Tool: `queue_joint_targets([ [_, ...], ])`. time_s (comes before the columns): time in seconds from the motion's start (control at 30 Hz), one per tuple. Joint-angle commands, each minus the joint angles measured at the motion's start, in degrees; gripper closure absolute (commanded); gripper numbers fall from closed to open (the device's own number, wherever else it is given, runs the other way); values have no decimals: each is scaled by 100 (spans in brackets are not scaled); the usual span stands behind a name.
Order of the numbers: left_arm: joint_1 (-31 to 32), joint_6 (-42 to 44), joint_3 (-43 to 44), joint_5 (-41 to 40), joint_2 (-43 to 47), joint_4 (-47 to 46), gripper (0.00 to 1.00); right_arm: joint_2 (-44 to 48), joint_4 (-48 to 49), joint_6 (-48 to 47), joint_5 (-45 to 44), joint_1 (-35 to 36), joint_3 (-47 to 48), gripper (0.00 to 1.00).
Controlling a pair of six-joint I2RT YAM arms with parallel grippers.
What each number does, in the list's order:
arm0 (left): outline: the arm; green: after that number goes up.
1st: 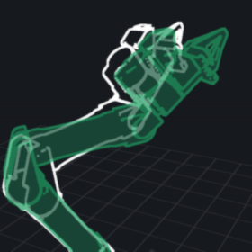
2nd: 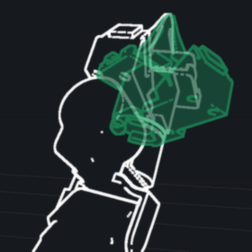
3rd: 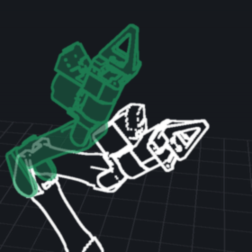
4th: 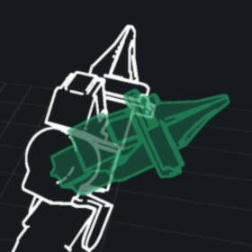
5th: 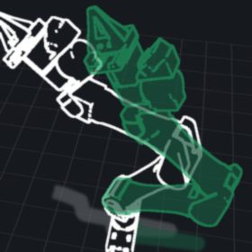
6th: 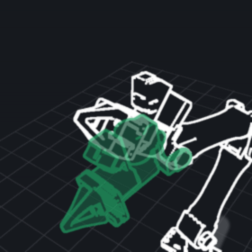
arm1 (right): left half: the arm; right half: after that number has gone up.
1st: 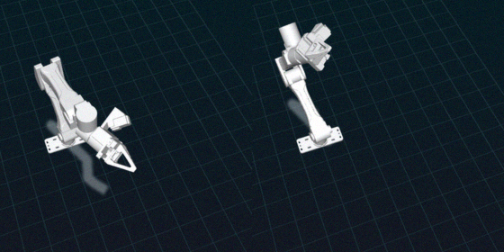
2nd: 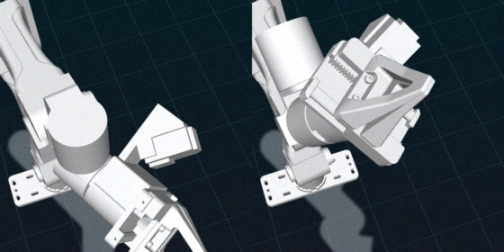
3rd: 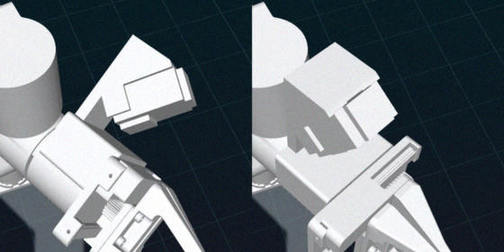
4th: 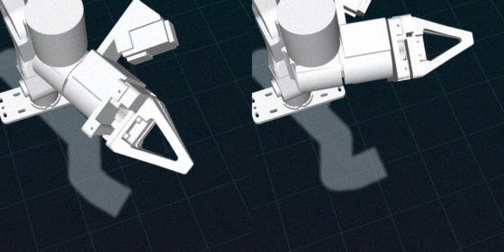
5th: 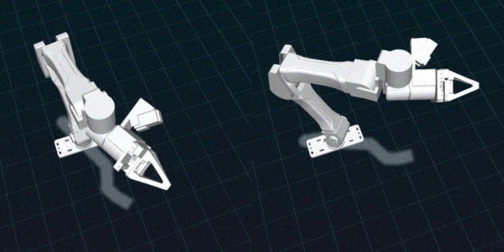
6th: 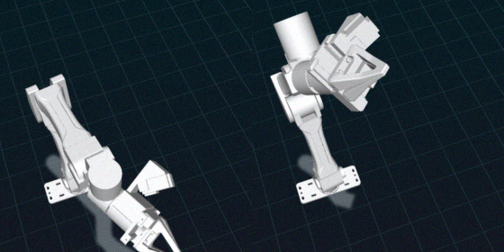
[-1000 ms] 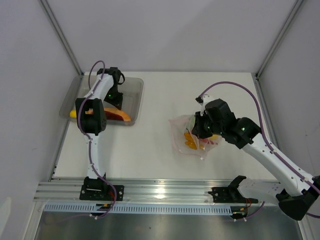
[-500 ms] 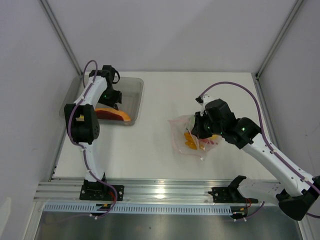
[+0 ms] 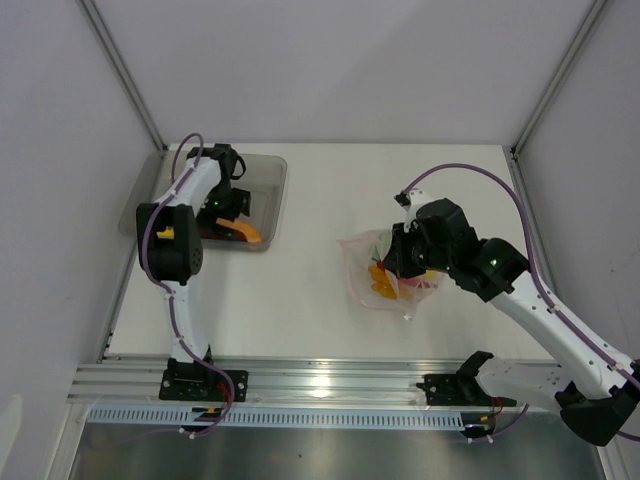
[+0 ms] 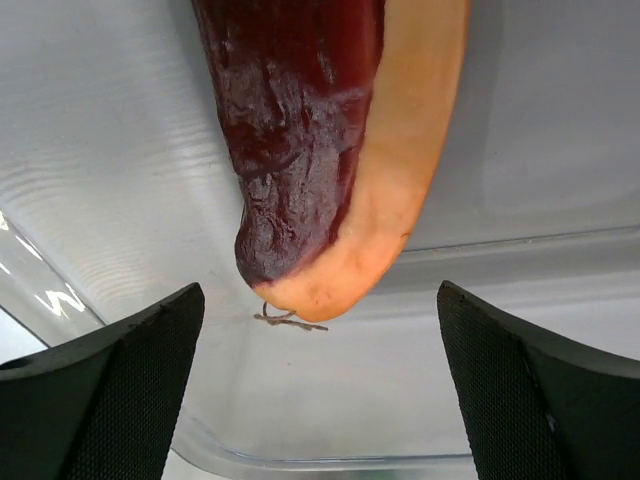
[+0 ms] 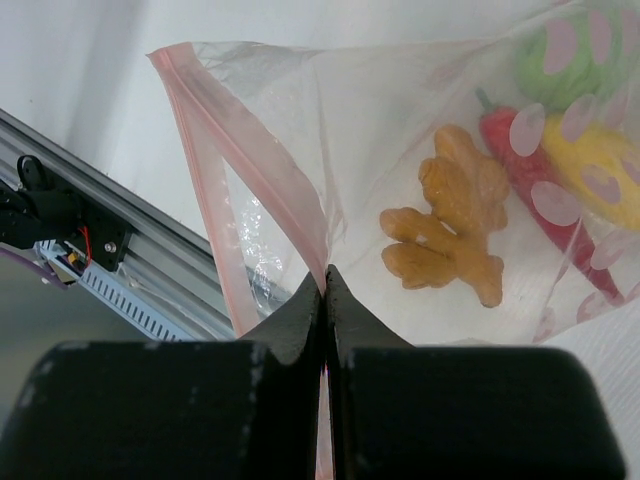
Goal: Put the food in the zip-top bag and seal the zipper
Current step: Pick up the fake food from the bin.
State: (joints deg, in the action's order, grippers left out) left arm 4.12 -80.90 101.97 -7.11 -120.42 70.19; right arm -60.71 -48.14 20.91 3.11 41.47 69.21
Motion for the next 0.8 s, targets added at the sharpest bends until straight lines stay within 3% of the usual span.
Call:
queue_joint_targets([
  [0.0, 150, -435, 392, -238, -218, 643, 1, 121, 68, -60, 75, -8, 22, 100],
  [0.4, 370, -1050, 587, -439, -508, 943, 1, 296, -72, -219, 31, -69, 40, 100],
  [0.6, 563, -1340, 1377, -958, -921, 1760, 2, 375, -125, -236, 93, -113, 128, 100],
  [0.77, 739, -1542, 1397, -1090, -966, 1937, 4, 446, -222, -219, 84, -131, 189, 100],
])
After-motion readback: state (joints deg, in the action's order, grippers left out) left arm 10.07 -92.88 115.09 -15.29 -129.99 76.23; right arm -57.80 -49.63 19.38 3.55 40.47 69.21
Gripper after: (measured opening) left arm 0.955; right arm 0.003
